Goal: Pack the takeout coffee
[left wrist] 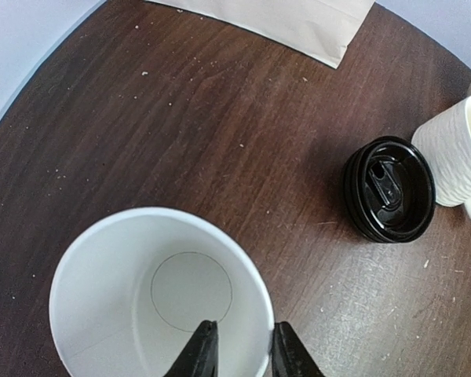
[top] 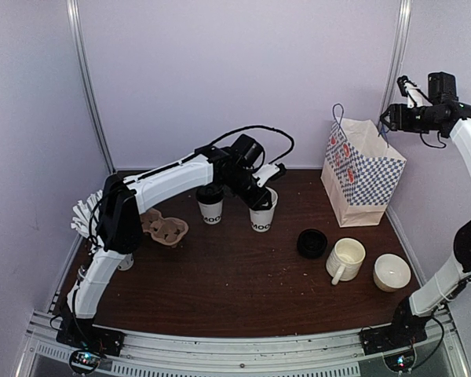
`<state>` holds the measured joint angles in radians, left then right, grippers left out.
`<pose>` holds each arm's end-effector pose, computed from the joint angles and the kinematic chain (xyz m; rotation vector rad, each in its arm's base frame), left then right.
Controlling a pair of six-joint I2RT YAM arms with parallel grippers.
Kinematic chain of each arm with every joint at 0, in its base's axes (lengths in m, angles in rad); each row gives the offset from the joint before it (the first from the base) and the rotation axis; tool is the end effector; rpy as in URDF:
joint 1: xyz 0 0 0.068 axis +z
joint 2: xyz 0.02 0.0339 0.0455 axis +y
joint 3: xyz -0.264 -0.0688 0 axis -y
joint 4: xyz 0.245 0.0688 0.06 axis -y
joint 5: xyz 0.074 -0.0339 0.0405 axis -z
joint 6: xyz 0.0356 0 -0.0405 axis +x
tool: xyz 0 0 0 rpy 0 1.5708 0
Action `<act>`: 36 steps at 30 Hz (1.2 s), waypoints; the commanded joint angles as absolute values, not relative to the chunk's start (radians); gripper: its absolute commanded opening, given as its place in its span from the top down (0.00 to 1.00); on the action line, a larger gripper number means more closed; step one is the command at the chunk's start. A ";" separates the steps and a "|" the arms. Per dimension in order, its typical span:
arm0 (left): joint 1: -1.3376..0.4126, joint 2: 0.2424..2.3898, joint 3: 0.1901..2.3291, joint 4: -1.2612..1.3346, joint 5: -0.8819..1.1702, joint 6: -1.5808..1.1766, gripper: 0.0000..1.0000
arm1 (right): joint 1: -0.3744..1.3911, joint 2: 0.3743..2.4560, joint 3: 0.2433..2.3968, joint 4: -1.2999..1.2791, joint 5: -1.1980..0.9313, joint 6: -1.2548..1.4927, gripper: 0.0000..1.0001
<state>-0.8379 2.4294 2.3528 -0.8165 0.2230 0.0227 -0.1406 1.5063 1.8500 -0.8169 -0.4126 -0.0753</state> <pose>0.3533 -0.4043 0.2424 1.1491 2.2636 -0.6151 0.3073 -0.0291 0.4674 -0.1902 2.0038 0.2839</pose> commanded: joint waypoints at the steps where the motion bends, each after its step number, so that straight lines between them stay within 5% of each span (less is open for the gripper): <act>1: -0.839 2.454 2.388 -0.817 0.220 0.040 0.75 | -0.135 1.488 1.831 -0.797 -0.430 -0.071 0.34; 13: -0.840 2.392 2.385 -0.835 0.242 0.041 0.87 | -0.122 1.477 1.789 -0.774 -0.460 -0.057 0.34; 18: -0.841 2.371 2.384 -0.853 0.237 0.041 1.00 | -0.077 1.480 1.748 -0.762 -0.462 -0.063 0.35; 25: -0.841 2.346 2.378 -0.874 0.228 0.005 1.00 | 0.040 1.491 1.693 -0.750 -0.515 -0.124 0.34; 36: -0.825 2.154 2.249 -0.772 0.220 -0.187 1.00 | 0.345 1.598 1.479 -0.689 -0.647 -0.364 0.05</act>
<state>-0.8368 2.2642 2.2707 -0.8589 0.2230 -0.1062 0.2867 1.5524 1.5379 -0.7399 -0.6121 -0.2588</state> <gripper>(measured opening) 0.022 0.911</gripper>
